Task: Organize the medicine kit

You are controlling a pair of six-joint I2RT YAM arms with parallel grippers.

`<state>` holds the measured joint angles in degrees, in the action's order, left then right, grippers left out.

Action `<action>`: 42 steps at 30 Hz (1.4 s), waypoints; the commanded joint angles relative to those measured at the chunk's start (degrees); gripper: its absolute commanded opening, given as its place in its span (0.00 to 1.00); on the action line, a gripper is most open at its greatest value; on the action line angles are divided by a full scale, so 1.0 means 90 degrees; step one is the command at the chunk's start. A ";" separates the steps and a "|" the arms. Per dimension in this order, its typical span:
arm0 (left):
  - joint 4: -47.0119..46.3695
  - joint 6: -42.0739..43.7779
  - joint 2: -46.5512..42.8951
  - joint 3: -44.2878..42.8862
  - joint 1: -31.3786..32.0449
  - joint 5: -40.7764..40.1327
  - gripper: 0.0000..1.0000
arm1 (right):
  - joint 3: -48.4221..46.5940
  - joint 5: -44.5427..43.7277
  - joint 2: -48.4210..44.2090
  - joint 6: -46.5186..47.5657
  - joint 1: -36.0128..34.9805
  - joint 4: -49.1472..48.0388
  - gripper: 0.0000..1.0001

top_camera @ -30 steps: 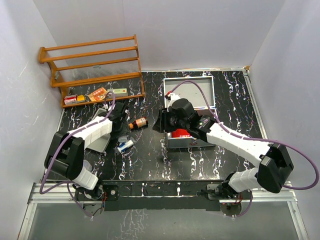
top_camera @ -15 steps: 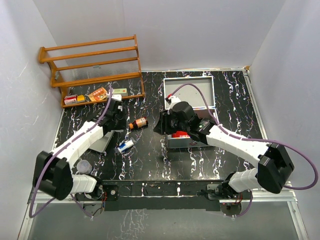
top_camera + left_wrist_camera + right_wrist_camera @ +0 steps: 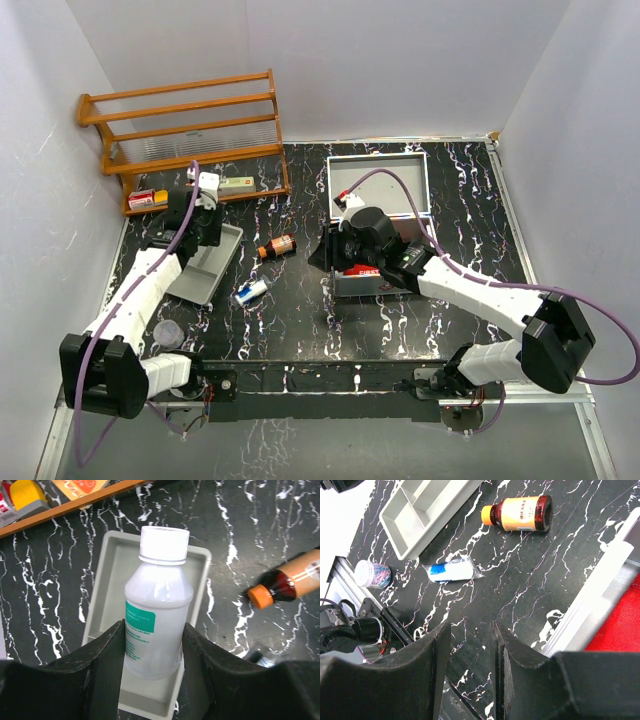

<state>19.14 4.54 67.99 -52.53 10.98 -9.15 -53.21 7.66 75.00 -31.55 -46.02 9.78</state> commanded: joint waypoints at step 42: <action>-0.0523 0.0891 0.1881 -0.0015 -0.1768 0.1221 0.59 | -0.0073 0.0670 0.0258 0.0139 -0.0014 -0.0649 0.37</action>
<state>12.45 15.94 85.41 -49.58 -4.78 1.04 -51.48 13.32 76.69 -30.11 -46.02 5.85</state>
